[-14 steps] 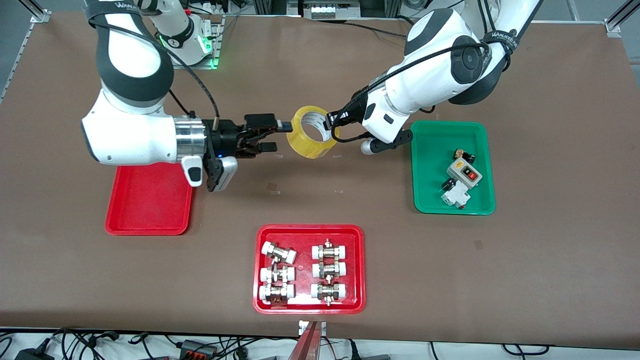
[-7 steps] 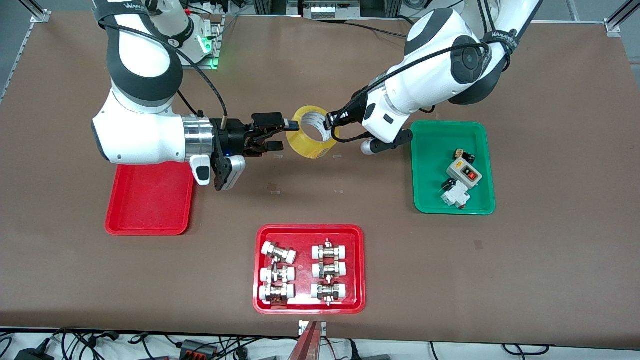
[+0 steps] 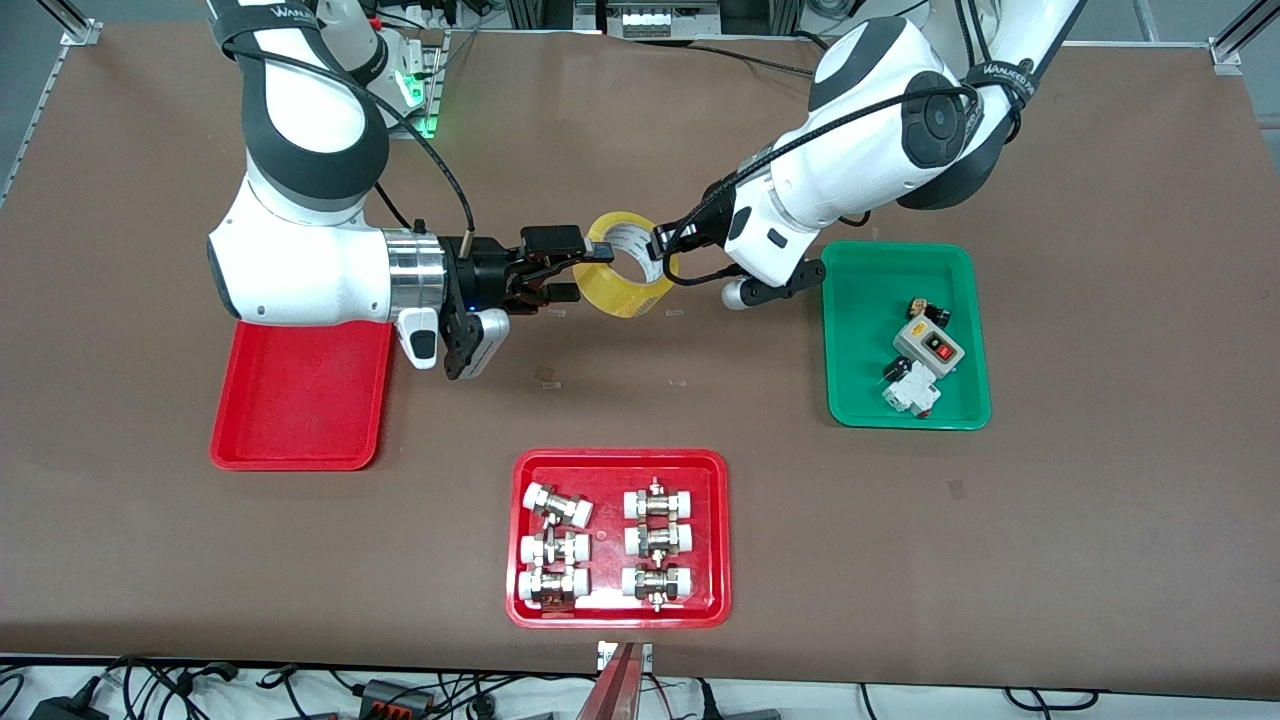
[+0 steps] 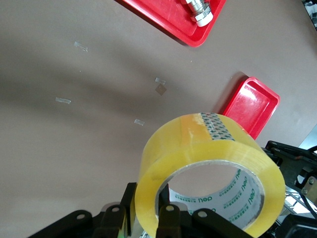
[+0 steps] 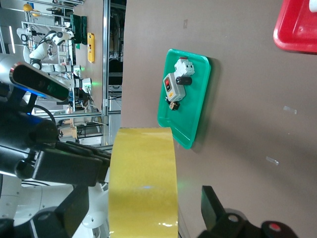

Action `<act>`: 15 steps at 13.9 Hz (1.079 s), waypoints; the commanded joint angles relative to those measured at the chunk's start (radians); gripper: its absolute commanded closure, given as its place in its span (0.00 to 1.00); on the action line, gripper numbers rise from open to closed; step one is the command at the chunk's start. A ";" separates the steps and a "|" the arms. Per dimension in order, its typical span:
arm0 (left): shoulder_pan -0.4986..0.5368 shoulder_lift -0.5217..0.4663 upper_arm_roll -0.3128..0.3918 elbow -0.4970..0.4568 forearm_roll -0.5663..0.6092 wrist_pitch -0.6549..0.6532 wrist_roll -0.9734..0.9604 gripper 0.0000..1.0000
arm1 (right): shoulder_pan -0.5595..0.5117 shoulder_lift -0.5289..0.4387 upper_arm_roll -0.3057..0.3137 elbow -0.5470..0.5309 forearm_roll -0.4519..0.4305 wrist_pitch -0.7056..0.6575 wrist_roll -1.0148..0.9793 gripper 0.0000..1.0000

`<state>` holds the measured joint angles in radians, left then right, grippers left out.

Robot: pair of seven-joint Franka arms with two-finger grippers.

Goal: Left arm passes tape to right arm into tray
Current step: 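Open the left gripper and withdraw it from the tape roll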

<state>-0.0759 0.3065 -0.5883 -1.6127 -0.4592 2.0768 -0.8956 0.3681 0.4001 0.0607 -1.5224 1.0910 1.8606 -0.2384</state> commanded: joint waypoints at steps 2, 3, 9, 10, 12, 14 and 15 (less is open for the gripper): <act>0.002 0.000 -0.004 0.014 -0.015 -0.001 -0.006 0.93 | 0.009 0.017 -0.007 0.024 0.020 0.005 -0.038 0.21; 0.002 0.000 -0.004 0.014 -0.015 -0.001 -0.006 0.93 | 0.009 0.017 -0.007 0.024 0.020 0.005 -0.039 0.28; 0.002 0.000 -0.004 0.013 -0.013 -0.001 -0.006 0.93 | 0.011 0.017 -0.007 0.024 0.020 0.005 -0.039 0.65; 0.002 0.000 -0.004 0.013 -0.013 -0.001 -0.006 0.93 | 0.009 0.017 -0.007 0.024 0.020 0.005 -0.039 0.68; 0.002 0.000 -0.004 0.013 -0.013 -0.001 -0.006 0.87 | 0.009 0.017 -0.007 0.024 0.020 0.005 -0.039 0.68; 0.002 0.000 -0.004 0.013 -0.013 -0.001 -0.006 0.44 | 0.009 0.017 -0.007 0.024 0.018 0.005 -0.039 0.68; 0.002 0.000 -0.004 0.013 -0.012 -0.001 -0.003 0.25 | 0.008 0.017 -0.007 0.024 0.018 0.005 -0.041 0.68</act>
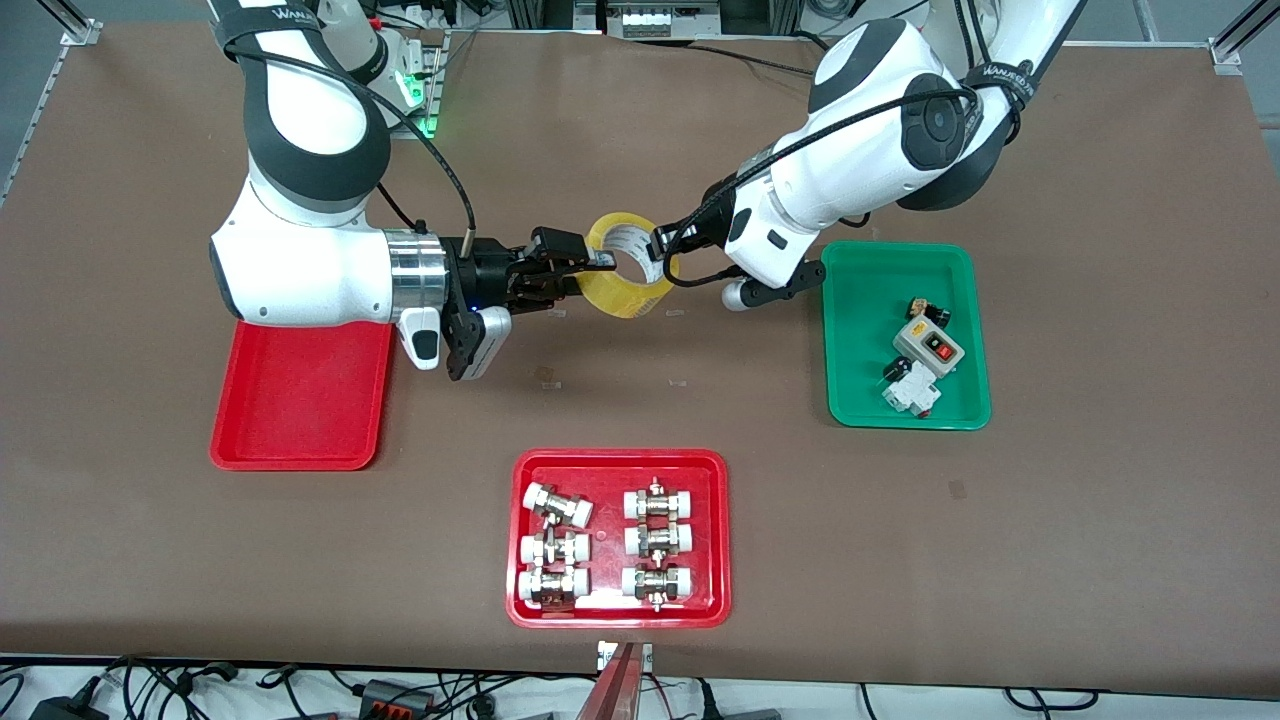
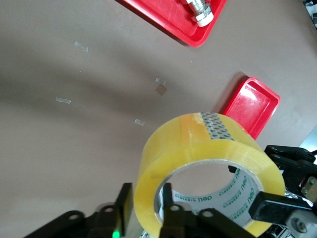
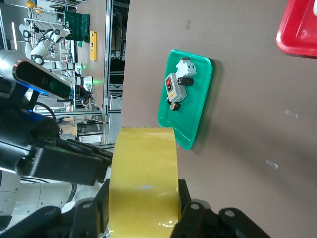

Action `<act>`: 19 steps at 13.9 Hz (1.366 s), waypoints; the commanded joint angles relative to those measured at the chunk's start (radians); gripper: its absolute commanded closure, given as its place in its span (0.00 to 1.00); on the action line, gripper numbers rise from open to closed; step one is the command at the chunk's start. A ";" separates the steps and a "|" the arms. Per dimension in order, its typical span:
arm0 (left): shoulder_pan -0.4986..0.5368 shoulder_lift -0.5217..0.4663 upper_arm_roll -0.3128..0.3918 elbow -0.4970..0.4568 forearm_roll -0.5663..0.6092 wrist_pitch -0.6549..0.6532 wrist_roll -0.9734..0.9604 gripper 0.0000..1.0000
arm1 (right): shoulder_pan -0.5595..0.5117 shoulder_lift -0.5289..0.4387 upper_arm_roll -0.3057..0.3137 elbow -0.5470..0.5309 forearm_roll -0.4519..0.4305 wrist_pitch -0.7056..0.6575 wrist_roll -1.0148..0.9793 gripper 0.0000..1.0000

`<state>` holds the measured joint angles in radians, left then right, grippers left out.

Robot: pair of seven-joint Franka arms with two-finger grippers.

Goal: Left arm passes tape to right arm into tray
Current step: 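Open the left gripper and withdraw it from the tape roll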

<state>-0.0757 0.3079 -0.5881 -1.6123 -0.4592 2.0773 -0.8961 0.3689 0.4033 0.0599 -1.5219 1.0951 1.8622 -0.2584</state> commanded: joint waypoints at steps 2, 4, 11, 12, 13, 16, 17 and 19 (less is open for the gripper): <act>0.002 -0.003 -0.003 0.011 -0.010 -0.003 -0.004 0.01 | 0.005 0.014 -0.006 0.023 0.015 0.003 -0.042 0.68; 0.004 -0.006 -0.003 0.012 -0.007 -0.008 -0.003 0.00 | 0.005 0.014 -0.006 0.023 0.015 0.003 -0.050 0.69; 0.052 -0.042 0.001 0.011 0.057 -0.101 0.000 0.00 | -0.004 0.020 -0.012 0.020 0.006 -0.005 -0.062 0.69; 0.080 -0.058 0.001 0.011 0.059 -0.120 0.008 0.00 | -0.007 0.029 -0.015 0.020 0.002 -0.005 -0.064 0.69; 0.094 -0.073 0.004 0.012 0.059 -0.135 0.008 0.00 | -0.013 0.029 -0.015 0.020 0.003 -0.003 -0.064 0.69; 0.144 -0.095 0.008 0.011 0.127 -0.207 -0.006 0.00 | -0.013 0.058 -0.015 0.022 0.002 0.003 -0.064 0.69; 0.170 -0.098 0.004 0.012 0.154 -0.238 -0.006 0.00 | -0.015 0.066 -0.015 0.022 -0.001 0.003 -0.065 0.69; 0.188 -0.118 0.005 0.014 0.175 -0.255 -0.004 0.00 | -0.021 0.066 -0.019 0.022 -0.029 0.003 -0.062 0.69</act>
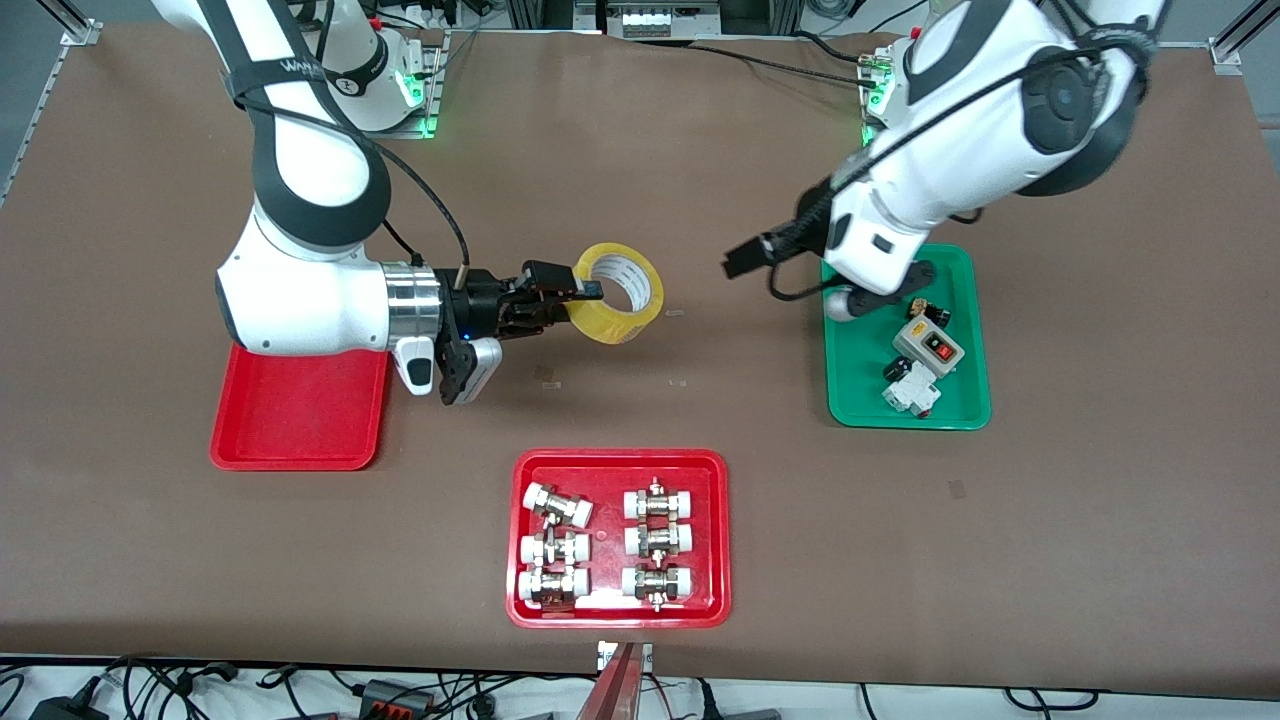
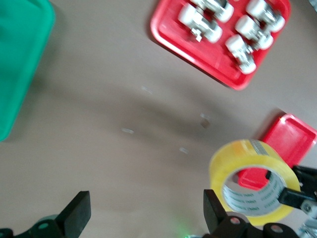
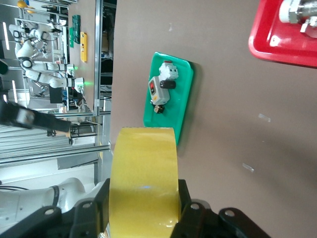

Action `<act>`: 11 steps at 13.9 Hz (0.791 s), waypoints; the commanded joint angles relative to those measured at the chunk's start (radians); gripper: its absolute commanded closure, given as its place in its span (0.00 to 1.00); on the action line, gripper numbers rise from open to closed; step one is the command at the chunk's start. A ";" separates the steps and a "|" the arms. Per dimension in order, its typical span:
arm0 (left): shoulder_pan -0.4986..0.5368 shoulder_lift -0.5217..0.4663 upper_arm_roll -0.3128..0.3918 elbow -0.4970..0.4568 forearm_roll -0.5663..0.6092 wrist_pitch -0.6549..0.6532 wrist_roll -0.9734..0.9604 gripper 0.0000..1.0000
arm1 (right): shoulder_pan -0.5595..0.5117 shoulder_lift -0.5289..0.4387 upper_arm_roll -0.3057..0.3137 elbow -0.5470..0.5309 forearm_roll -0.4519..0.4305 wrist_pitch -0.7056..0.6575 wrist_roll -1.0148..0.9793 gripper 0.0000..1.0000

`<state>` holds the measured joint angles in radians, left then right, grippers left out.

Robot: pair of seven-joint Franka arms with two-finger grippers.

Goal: Left arm passes tape to right arm into tray
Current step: 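Carry the tape over the red tray while the left gripper retreats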

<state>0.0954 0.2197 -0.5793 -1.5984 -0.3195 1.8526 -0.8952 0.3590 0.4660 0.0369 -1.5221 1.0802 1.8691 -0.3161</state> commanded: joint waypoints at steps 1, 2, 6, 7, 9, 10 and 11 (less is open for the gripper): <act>0.018 -0.036 -0.004 -0.001 0.062 -0.032 -0.007 0.00 | -0.027 0.003 0.003 0.022 -0.020 -0.004 0.000 0.69; 0.020 -0.043 -0.004 -0.005 0.080 -0.039 -0.004 0.00 | -0.037 0.002 0.001 0.022 -0.060 -0.004 0.011 0.69; 0.079 -0.072 0.002 -0.003 0.172 -0.114 0.062 0.00 | -0.144 0.003 -0.034 0.011 -0.251 -0.024 0.032 0.68; 0.078 -0.094 0.033 -0.005 0.178 -0.133 0.100 0.00 | -0.172 0.003 -0.035 0.011 -0.293 -0.040 0.037 0.68; 0.038 -0.132 0.125 -0.017 0.209 -0.167 0.191 0.00 | -0.225 0.003 -0.038 0.008 -0.444 -0.045 0.069 0.68; 0.005 -0.146 0.189 -0.023 0.221 -0.177 0.224 0.00 | -0.242 0.003 -0.038 0.010 -0.539 -0.044 0.077 0.68; -0.018 -0.167 0.238 -0.032 0.238 -0.196 0.266 0.00 | -0.258 0.003 -0.038 0.008 -0.606 -0.047 0.087 0.68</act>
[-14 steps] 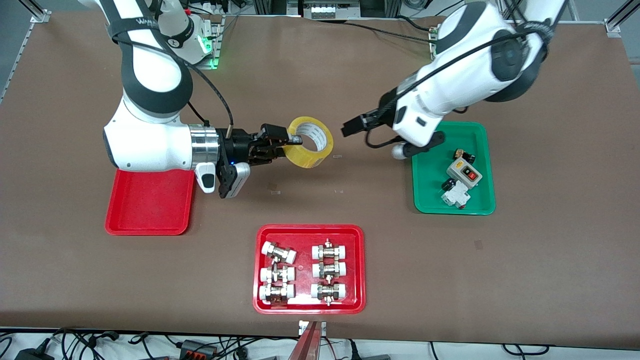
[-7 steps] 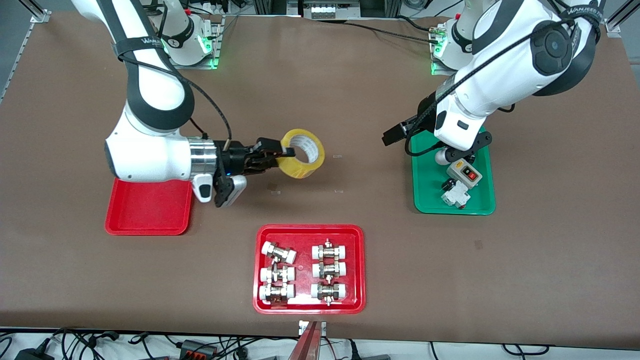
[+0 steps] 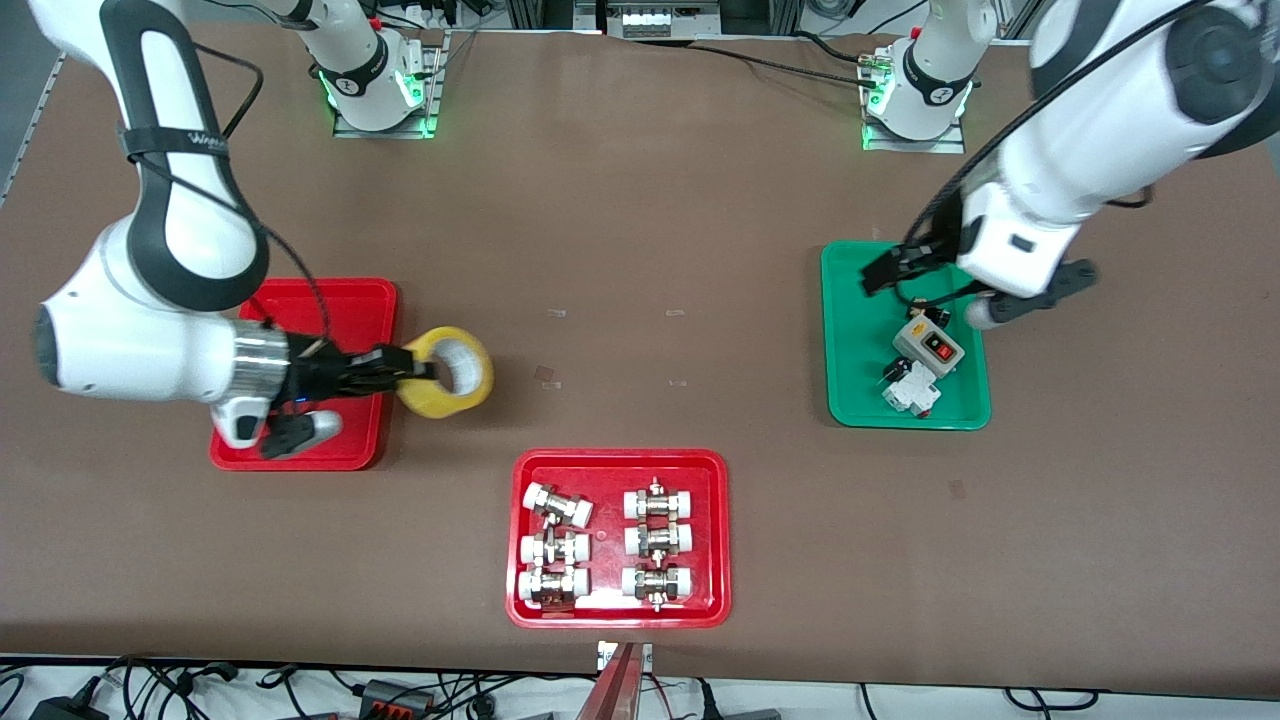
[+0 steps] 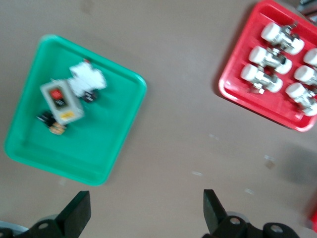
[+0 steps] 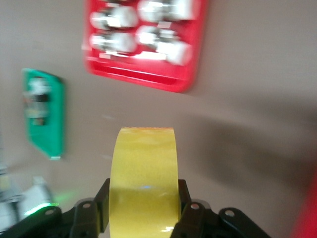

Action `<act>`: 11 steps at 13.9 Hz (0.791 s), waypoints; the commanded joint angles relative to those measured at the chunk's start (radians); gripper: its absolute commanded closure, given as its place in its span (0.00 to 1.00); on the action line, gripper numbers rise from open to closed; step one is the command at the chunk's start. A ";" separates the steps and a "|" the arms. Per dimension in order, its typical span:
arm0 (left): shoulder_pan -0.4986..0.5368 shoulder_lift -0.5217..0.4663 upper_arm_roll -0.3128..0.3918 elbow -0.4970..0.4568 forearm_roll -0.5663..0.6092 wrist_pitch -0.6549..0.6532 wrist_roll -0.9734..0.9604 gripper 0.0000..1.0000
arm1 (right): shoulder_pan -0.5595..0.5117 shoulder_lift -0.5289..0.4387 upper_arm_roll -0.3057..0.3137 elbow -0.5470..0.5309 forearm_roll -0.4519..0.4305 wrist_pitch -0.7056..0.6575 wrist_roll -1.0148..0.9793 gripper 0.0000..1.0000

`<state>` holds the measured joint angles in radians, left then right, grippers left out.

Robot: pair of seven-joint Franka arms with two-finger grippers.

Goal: Left arm passes tape to right arm into tray
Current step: 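Carry the tape over the red tray while the left gripper retreats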

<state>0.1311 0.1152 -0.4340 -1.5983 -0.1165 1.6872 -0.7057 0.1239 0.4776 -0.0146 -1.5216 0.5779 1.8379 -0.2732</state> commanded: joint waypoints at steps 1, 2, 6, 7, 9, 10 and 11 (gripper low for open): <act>-0.062 -0.083 0.124 -0.046 0.046 -0.035 0.125 0.00 | -0.056 -0.008 0.015 -0.014 -0.105 -0.026 0.055 0.68; -0.076 -0.115 0.173 -0.073 0.047 -0.035 0.193 0.00 | -0.091 -0.008 0.013 -0.023 -0.105 -0.037 0.052 0.68; -0.100 -0.230 0.294 -0.178 0.118 -0.032 0.446 0.00 | -0.265 0.071 0.019 -0.026 0.007 -0.098 0.008 0.68; -0.099 -0.242 0.311 -0.189 0.121 -0.029 0.484 0.00 | -0.311 0.103 0.018 -0.026 0.086 -0.144 -0.035 0.68; -0.097 -0.255 0.368 -0.189 0.141 -0.030 0.592 0.00 | -0.372 0.151 0.018 -0.026 0.137 -0.183 -0.125 0.68; -0.094 -0.256 0.383 -0.189 0.152 -0.030 0.653 0.00 | -0.385 0.167 0.018 -0.026 0.137 -0.184 -0.176 0.68; -0.093 -0.256 0.402 -0.183 0.173 -0.032 0.692 0.00 | -0.397 0.176 0.016 -0.028 0.137 -0.184 -0.207 0.68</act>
<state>0.0493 -0.1165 -0.0708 -1.7589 0.0137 1.6466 -0.1078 -0.2478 0.6370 -0.0181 -1.5625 0.6885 1.6784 -0.4252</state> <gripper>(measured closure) 0.000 0.467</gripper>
